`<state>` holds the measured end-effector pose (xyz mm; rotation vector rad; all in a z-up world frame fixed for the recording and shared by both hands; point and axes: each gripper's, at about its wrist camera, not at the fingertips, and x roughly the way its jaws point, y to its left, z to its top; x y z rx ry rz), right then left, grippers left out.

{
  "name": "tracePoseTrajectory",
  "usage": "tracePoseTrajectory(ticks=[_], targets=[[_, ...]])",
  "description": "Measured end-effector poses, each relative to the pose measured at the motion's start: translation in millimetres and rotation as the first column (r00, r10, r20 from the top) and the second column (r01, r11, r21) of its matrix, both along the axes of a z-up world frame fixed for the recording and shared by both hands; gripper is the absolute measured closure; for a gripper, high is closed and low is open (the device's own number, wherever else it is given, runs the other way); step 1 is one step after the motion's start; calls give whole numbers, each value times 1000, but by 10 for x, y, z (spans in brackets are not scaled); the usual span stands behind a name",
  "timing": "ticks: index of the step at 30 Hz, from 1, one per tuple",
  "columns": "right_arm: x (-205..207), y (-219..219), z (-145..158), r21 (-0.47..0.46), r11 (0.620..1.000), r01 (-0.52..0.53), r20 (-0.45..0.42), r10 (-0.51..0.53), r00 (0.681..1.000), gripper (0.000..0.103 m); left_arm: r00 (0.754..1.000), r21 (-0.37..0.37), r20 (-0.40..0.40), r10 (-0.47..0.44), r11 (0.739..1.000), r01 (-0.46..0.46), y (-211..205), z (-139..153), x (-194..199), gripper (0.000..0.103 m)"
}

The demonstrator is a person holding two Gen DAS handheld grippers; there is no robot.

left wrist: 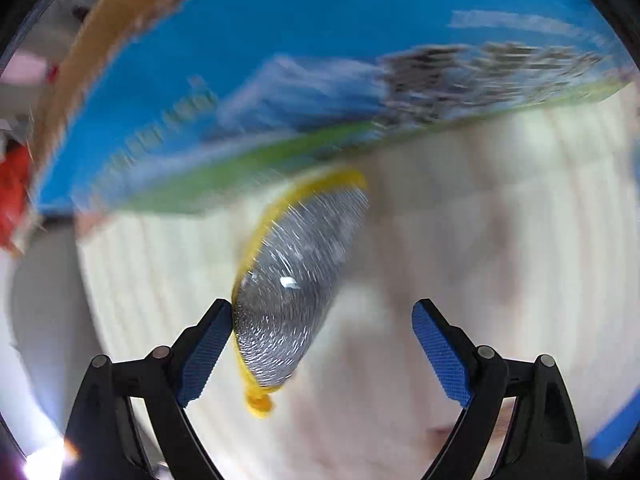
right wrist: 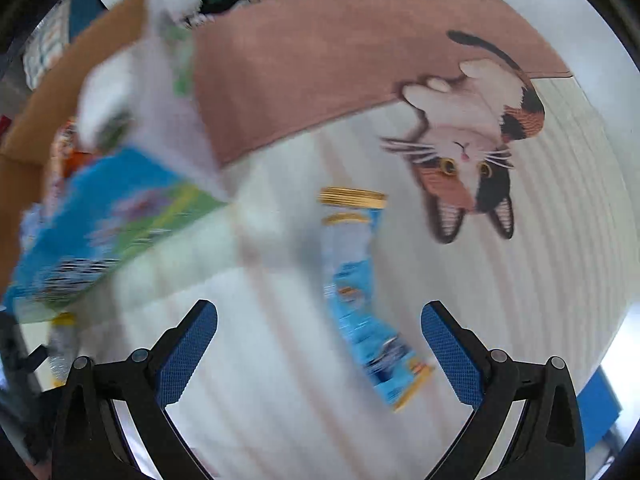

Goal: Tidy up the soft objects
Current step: 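Move left tool to the yellow sponge while right tool approaches the blue tube snack, then grasp the yellow-silver sponge with left tool while right tool grasps the blue tube snack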

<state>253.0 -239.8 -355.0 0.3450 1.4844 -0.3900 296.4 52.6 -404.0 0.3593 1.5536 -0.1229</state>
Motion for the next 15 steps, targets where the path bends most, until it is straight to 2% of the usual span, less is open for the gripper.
tracePoseTrajectory(ticks=[2, 4, 5, 7, 9, 10, 12, 13, 14, 15], targets=[[30, -46, -142, 26, 999, -29, -48, 31, 998, 0, 994, -114, -71, 79, 990, -87, 26, 18, -66, 12], [44, -39, -240, 44, 997, -63, -73, 66, 995, 0, 978, -207, -139, 157, 961, -183, 91, 30, -131, 12], [45, -23, -276, 50, 996, -75, -80, 79, 994, 0, 970, -234, -160, 184, 947, -218, 126, 40, -155, 12], [48, 32, -328, 66, 993, -97, -93, 103, 990, 7, 951, -278, -196, 239, 916, -288, 228, 77, -208, 12], [44, 133, -380, 82, 988, -129, -118, 139, 983, 36, 940, -302, -191, 284, 894, -331, 350, 175, -274, 12], [36, 199, -394, 82, 984, -156, -126, 165, 978, 41, 940, -306, -175, 294, 891, -336, 396, 260, -292, 12], [25, 322, -379, 81, 974, -210, -123, 219, 968, 56, 945, -286, -125, 304, 901, -327, 501, 388, -320, 12], [21, 362, -373, 95, 970, -223, -119, 234, 965, 60, 949, -274, -103, 300, 908, -316, 528, 441, -328, 12], [14, 409, -373, 126, 964, -234, -117, 249, 961, 70, 951, -262, -97, 294, 914, -310, 559, 455, -307, 12], [6, 442, -378, 161, 959, -233, -116, 253, 960, 72, 949, -258, -100, 299, 914, -315, 579, 449, -310, 12]])
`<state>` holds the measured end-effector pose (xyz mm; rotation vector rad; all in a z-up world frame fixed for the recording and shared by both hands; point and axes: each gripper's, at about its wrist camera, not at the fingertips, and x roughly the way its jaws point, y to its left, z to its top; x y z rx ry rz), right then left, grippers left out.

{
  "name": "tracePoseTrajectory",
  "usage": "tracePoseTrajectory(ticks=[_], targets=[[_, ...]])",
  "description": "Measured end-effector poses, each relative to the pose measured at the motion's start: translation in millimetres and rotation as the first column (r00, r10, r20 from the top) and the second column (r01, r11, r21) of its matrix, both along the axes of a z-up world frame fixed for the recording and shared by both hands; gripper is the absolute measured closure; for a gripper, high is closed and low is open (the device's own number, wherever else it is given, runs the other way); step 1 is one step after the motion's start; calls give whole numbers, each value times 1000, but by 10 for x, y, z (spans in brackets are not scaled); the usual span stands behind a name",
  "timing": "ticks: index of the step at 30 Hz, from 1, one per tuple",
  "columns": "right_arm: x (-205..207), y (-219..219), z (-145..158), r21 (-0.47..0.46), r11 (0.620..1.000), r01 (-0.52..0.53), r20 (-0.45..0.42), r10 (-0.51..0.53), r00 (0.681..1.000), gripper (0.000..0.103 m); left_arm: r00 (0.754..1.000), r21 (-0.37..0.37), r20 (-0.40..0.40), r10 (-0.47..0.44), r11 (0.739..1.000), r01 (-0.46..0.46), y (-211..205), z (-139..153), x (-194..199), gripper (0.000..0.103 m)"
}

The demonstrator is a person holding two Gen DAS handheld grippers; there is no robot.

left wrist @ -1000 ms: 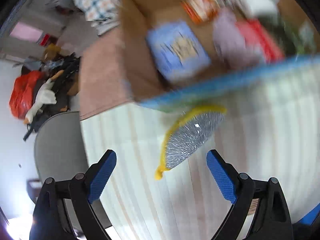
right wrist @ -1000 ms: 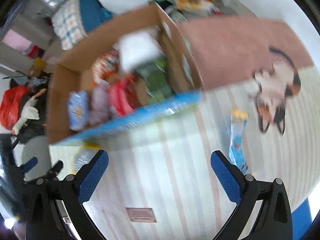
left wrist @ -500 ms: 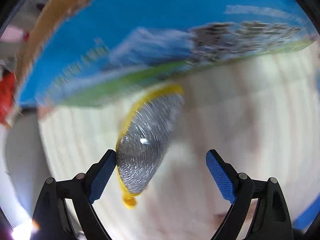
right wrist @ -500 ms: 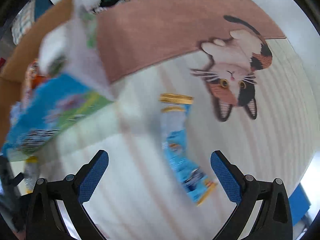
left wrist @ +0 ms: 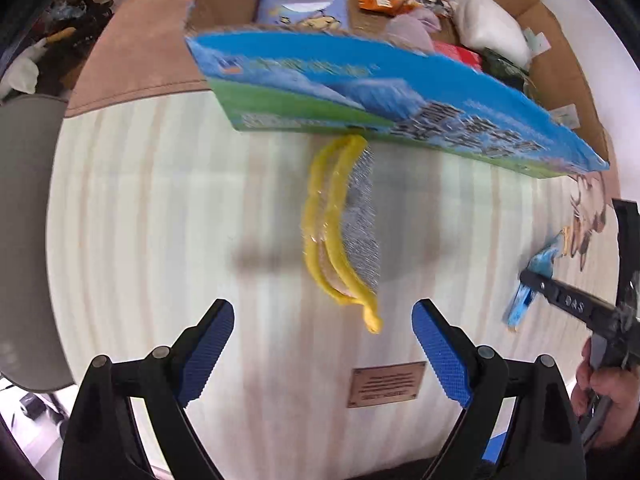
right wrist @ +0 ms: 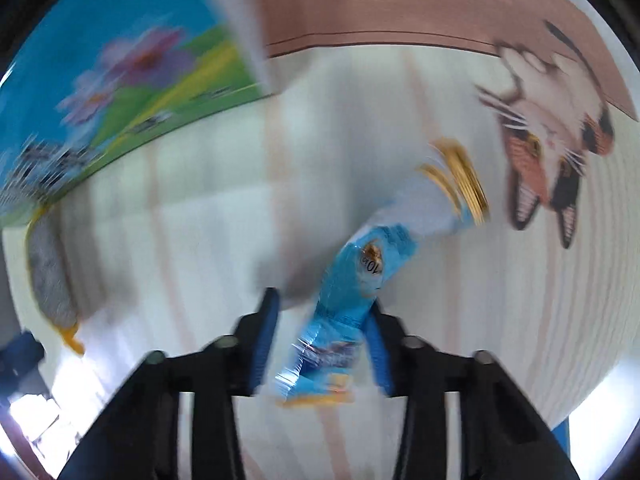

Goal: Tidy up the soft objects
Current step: 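Grasp the yellow-silver sponge with left tool while right tool grasps the blue tube snack, then carry the sponge with left tool while right tool carries the tube snack into the box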

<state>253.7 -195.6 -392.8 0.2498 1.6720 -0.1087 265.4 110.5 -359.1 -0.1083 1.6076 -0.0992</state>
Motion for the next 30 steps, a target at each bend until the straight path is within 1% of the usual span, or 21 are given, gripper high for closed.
tracePoseTrajectory(ticks=[2, 4, 6, 9, 10, 11, 12, 13, 14, 16, 18, 20, 22, 24, 26, 27, 30], targets=[[-15, 73, -18, 53, 999, -6, -14, 7, 1000, 74, 999, -22, -18, 26, 999, -27, 27, -55, 107, 12], [-15, 146, -18, 52, 998, -28, -14, 28, 999, 74, 998, -37, -37, 45, 998, -47, 63, -162, 235, 12], [-9, 152, -11, 51, 998, -21, -3, 22, 1000, 74, 998, -36, -47, 52, 998, -54, 9, -229, 344, 12], [30, 101, -7, 64, 998, 22, 1, -22, 1000, 71, 999, 8, -40, 19, 1000, -19, -120, -351, 429, 12], [78, 72, -1, 57, 998, 26, 10, -27, 1000, 71, 999, 43, -42, -1, 999, 3, -189, -411, 456, 12], [103, 57, 6, 41, 999, 18, 19, -19, 1000, 71, 999, 61, -39, -14, 998, 16, -226, -441, 465, 20], [125, 67, 14, 28, 1000, 10, 23, -10, 1000, 70, 999, 82, -38, -25, 996, 28, -258, -469, 471, 35], [150, 94, 18, 5, 1000, -7, 23, 7, 1000, 71, 999, 95, -41, -30, 995, 33, -289, -496, 483, 42], [154, 139, 24, -14, 1000, -24, 22, 24, 999, 71, 998, 99, -53, -32, 994, 37, -307, -529, 462, 53], [210, 258, 33, -48, 997, -69, 13, 69, 998, 72, 998, 104, -47, -31, 994, 36, -312, -536, 417, 53], [180, 351, 33, -47, 992, -119, 8, 119, 993, 76, 999, 108, -42, -23, 994, 27, -336, -531, 326, 54], [100, 417, 26, -29, 986, -166, -7, 166, 986, 78, 998, 92, -57, -15, 996, 20, -352, -525, 157, 55], [-13, 479, 15, 7, 979, -204, -28, 204, 979, 79, 998, 80, -66, -25, 996, 30, -385, -525, -22, 55], [-121, 524, 7, 45, 971, -235, -45, 237, 971, 79, 995, 64, -93, -39, 997, 45, -437, -575, -177, 54], [-172, 511, -4, 81, 970, -231, -46, 235, 971, 78, 993, 58, -117, -20, 998, 27, -449, -662, -271, 53], [-175, 492, 0, 91, 970, -226, -38, 230, 972, 77, 994, 61, -109, -14, 998, 21, -455, -671, -292, 53], [-124, 301, -11, 139, 979, -148, -45, 156, 987, 74, 994, 86, -102, -32, 996, 41, -537, -685, -287, 53]])
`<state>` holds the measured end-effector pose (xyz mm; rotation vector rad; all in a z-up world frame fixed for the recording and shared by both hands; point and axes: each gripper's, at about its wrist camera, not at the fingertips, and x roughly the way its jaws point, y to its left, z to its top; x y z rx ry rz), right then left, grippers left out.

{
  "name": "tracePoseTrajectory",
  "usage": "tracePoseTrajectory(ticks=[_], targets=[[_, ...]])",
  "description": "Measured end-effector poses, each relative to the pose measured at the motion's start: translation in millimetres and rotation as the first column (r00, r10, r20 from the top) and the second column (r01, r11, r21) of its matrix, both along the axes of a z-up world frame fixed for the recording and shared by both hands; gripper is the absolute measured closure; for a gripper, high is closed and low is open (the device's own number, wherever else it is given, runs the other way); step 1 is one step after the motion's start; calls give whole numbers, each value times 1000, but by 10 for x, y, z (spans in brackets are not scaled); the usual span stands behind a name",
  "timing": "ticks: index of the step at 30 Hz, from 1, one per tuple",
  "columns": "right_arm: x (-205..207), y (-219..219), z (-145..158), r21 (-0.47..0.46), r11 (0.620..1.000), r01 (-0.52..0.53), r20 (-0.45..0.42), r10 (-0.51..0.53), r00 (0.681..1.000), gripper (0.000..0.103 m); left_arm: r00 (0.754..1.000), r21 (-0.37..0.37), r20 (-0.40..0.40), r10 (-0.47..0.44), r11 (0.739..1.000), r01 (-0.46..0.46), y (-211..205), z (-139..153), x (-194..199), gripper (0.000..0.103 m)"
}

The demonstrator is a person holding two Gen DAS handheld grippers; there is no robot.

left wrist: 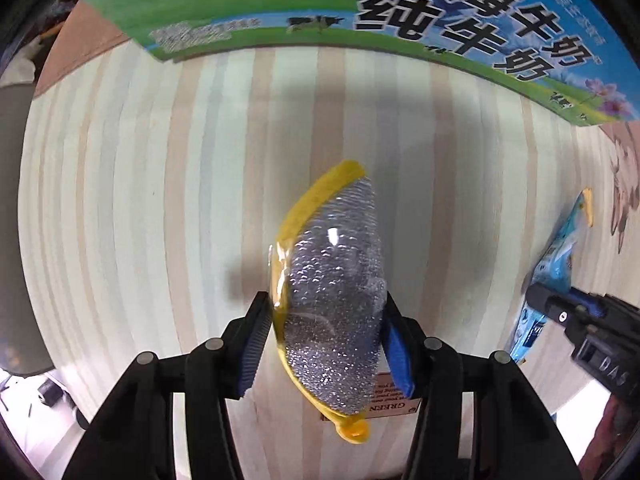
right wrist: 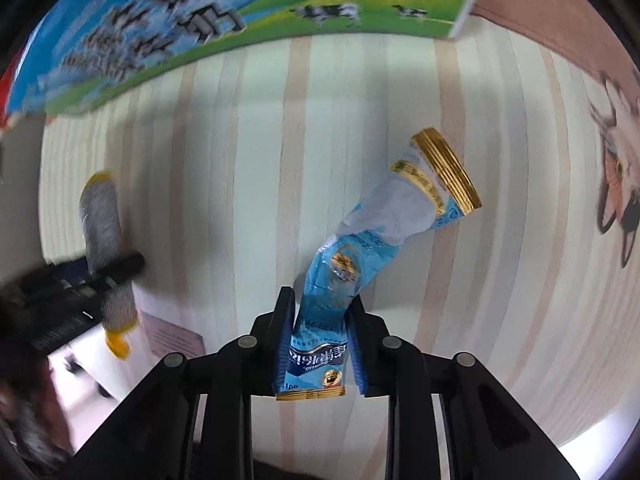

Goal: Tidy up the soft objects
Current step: 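Carry the sponge with left tool while right tool carries the tube snack into the box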

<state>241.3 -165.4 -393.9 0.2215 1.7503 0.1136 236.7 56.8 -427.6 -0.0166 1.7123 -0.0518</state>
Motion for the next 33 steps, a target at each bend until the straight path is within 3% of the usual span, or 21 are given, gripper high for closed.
tracePoseTrajectory(ticks=[4, 8, 12, 15, 20, 23, 26, 29, 33], targets=[[142, -147, 20, -25, 1000, 18, 3, -18, 1000, 74, 1000, 15, 7, -7, 1000, 6, -169, -3, 85, 53], [274, 131, 107, -100, 995, -19, 9, 20, 1000, 75, 1000, 25, 13, -14, 1000, 13, -184, 73, 211, 55], [210, 480, 83, -181, 979, -93, 25, 100, 995, 80, 998, 8, 29, -46, 999, 46, -150, 288, 143, 58], [146, 564, 149, -143, 986, -91, 33, 96, 995, 82, 993, -9, 91, -75, 997, 76, -245, 591, 136, 58], [31, 726, 732, -99, 988, -120, 148, 134, 980, 82, 975, -113, 220, -43, 991, 70, -354, 1410, 220, 58], [23, 726, 1283, -73, 986, -151, 235, 164, 958, 82, 952, -171, 303, -29, 982, 84, -405, 1985, 405, 58], [236, 699, 1813, -67, 982, -175, 309, 187, 932, 83, 942, -203, 334, -35, 973, 108, -412, 2339, 702, 58], [737, 486, 2251, -82, 980, -180, 358, 197, 913, 83, 933, -187, 358, -43, 975, 116, -364, 2526, 1117, 58], [1504, 329, 2385, -168, 969, -181, 355, 231, 906, 82, 931, -102, 360, -60, 989, 103, -289, 2479, 1754, 58]])
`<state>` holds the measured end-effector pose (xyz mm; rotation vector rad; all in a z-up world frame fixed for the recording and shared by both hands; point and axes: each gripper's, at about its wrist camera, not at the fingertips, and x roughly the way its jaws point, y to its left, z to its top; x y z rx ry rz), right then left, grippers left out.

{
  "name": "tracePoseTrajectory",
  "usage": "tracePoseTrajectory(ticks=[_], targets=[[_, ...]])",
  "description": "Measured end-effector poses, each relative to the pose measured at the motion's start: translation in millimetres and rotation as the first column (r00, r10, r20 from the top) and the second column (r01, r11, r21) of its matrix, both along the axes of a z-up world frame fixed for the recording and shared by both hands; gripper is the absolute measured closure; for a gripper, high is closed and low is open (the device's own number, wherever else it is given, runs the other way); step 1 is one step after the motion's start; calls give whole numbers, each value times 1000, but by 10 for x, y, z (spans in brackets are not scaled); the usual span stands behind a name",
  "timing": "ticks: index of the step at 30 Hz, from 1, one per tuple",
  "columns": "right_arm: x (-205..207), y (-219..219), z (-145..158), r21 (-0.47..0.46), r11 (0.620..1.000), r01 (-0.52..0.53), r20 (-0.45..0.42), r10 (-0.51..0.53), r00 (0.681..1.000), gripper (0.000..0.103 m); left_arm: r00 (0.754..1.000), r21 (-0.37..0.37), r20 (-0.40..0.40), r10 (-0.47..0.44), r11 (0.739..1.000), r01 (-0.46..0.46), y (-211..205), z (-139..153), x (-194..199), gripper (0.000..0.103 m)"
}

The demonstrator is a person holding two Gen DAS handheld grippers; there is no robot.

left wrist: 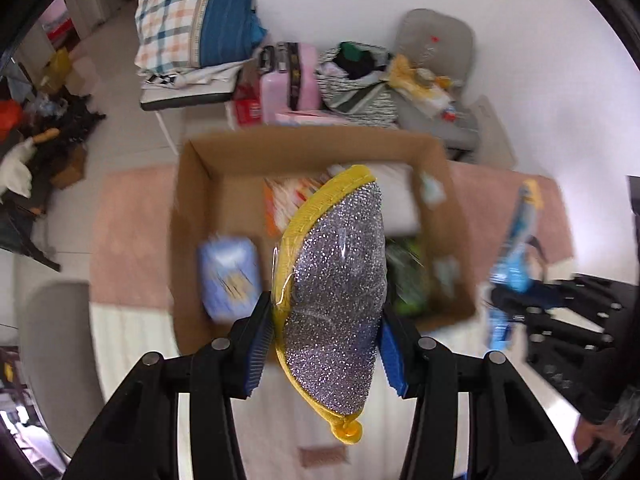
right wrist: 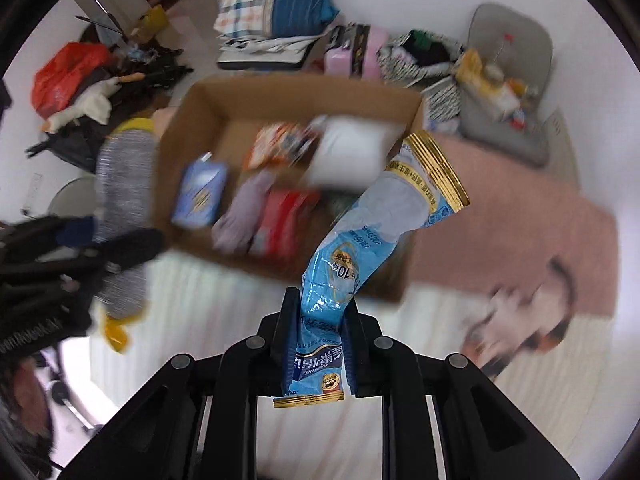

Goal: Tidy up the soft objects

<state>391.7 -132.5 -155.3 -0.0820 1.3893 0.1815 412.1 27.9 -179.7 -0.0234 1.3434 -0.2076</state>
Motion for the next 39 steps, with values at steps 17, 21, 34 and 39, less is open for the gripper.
tracePoseTrajectory(ticks=[17, 21, 34, 39], targets=[[1091, 50, -1425, -230, 973, -16, -237, -40, 971, 82, 959, 168, -278, 60, 986, -13, 317, -1353, 1485, 54], [1087, 102, -1494, -278, 960, -35, -244, -35, 969, 39, 948, 120, -307, 83, 992, -48, 387, -1388, 1495, 34], [1007, 89, -1194, -132, 987, 92, -158, -112, 981, 0, 976, 29, -200, 85, 996, -81, 382, -953, 1090, 2], [846, 91, -1128, -82, 986, 143, -118, -152, 981, 0, 981, 6, -147, 123, 992, -123, 461, -791, 771, 1]])
